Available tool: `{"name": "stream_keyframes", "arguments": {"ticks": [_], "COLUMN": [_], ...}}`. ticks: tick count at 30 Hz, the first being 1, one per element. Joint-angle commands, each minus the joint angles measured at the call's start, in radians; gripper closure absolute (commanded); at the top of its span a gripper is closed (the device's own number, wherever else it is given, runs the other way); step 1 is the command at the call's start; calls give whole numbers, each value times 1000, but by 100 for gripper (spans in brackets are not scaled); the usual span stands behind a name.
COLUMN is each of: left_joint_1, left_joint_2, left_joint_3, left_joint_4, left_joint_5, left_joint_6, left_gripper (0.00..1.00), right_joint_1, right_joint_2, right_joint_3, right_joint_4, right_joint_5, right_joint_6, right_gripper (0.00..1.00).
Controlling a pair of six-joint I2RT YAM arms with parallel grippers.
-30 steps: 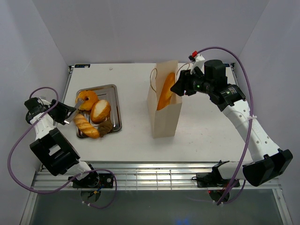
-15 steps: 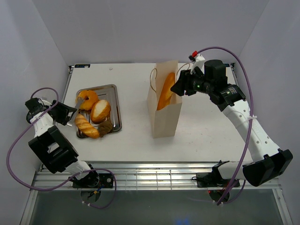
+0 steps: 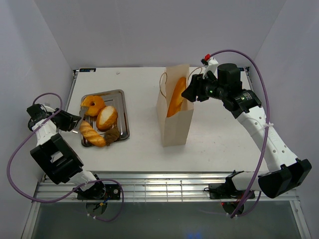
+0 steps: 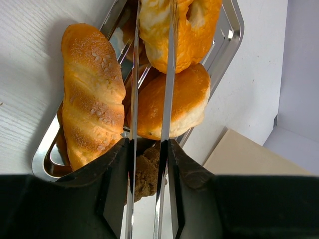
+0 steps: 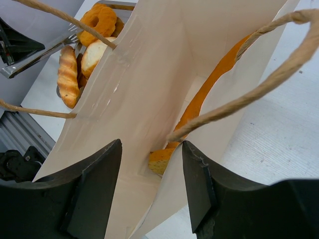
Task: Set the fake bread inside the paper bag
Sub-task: Pick up the fake bread from the plate.
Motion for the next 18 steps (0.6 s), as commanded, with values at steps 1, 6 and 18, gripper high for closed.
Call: {"name": "stream_keyframes", "arguments": {"ticks": [1, 6, 18], "left_joint_1": [1, 1, 1], "left_joint_2": [-44, -72, -196], "left_joint_3": [10, 7, -7], "left_joint_4": [13, 2, -9], "left_joint_5": [8, 5, -18], "left_joint_6": [8, 3, -31], "left_gripper": [81, 93, 100], "right_joint_1": [-3, -3, -3], "right_joint_2": [-32, -34, -38], "right_joint_3": [8, 3, 0], "right_joint_4": [35, 35, 35], "right_joint_5": [0, 1, -2], "right_joint_6": [0, 0, 3], "right_gripper": [42, 42, 42]}}
